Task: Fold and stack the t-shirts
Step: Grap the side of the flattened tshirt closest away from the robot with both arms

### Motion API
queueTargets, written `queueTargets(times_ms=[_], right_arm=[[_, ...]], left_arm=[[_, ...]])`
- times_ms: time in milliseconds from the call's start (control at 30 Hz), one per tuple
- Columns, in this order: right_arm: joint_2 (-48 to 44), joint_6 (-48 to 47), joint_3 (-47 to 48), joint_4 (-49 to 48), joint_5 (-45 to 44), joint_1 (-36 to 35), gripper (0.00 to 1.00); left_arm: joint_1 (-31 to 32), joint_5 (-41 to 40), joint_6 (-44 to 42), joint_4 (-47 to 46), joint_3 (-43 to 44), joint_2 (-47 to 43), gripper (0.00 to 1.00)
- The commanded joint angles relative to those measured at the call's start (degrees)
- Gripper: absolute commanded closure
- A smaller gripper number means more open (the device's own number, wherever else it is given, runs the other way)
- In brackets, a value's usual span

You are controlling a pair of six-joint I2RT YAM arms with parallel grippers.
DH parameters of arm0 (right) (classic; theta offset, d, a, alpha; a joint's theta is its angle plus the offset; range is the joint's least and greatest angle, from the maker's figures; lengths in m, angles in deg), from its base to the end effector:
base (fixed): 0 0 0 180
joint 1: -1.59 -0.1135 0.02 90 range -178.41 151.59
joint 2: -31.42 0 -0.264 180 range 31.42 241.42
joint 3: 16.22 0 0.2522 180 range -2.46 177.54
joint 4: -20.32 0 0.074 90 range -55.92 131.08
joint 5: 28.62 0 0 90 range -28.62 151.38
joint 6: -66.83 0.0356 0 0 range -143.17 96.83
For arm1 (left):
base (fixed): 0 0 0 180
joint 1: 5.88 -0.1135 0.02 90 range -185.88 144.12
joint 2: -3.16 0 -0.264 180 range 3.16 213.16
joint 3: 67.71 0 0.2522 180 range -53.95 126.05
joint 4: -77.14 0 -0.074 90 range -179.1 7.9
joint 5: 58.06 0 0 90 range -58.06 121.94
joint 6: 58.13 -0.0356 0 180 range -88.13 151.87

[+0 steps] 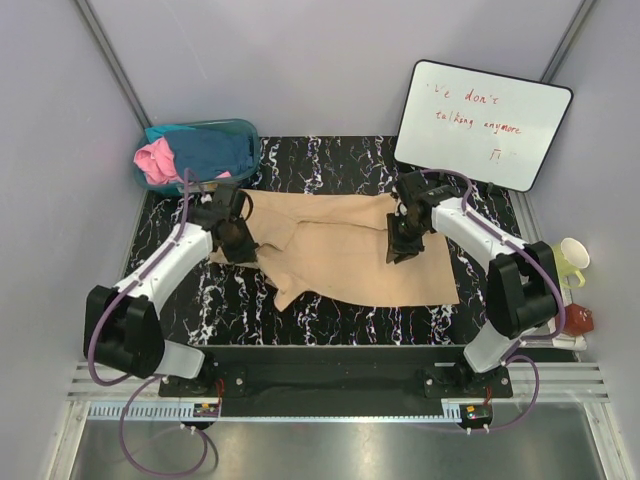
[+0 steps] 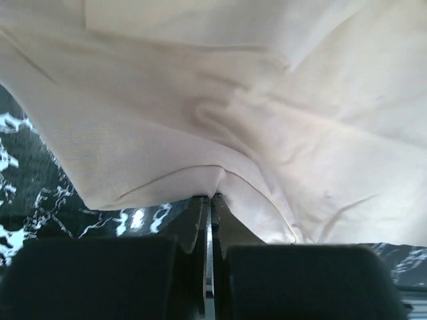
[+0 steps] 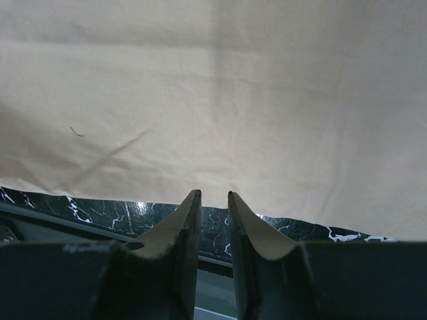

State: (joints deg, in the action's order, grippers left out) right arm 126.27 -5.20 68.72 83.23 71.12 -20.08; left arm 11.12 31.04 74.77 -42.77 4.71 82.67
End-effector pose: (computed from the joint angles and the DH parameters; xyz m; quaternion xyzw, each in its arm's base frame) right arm 0.2979 0.1249 0.2289 -0.0445 0.9843 0.1294 0.1115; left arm 0.2533 -0.0769 0.2409 -0.2212 0.9549 -0.0921 0.1752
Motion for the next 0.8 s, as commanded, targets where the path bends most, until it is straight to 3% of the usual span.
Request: queueTargets(times_ms=[0,33,67,100,167,267,467,600,700,767], right_arm=[[1.3,-1.4,2.8,-0.8,1.5,0.1,0.69],[1.5,-1.5,3.0,-0.9,1.5,0.1,0.69],[1.9,-1.5,3.0,-1.0,1.5,0.2,0.69],[2.1,-1.5,3.0,-1.0,1.5,0.1,0.69],[2.4,-1.5,2.9,-1.1,1.6,0.1,0.69],[2.4,-1.6,2.7,-1.3,2.2,0.1,0.69],[2.7,-1.4,2.1,-2.0,2.2,0.2,0.69],[3.4,-1.4,1.8,-2.8,2.8,0.1,0.69],[4.2,-1.5,2.3,-2.9,3.0,0.1,0.69],[4.6,-1.7,2.6,-2.8,2.5,0.1,0.69]], left_arm=[[0.1,-1.2,-1.4,-0.6,7.2,5.1,0.94],[0.1,-0.6,-1.5,-1.1,9.4,6.8,0.83],[0.1,-0.2,-2.0,-1.3,10.8,10.1,0.51],[0.1,0.4,-2.6,-1.9,11.7,11.8,0.33],[0.1,2.5,-4.3,-3.3,14.3,16.6,0.19],[0.3,4.2,-5.6,-3.2,16.0,17.7,0.17],[3.2,8.6,-5.5,-5.3,7.9,5.3,0.17],[4.2,9.3,-3.1,-6.7,0.2,-0.1,0.27],[4.2,11.5,-1.2,-7.2,-6.8,-1.4,0.47],[4.3,12.5,0.3,-7.7,-9.3,-2.1,0.49]])
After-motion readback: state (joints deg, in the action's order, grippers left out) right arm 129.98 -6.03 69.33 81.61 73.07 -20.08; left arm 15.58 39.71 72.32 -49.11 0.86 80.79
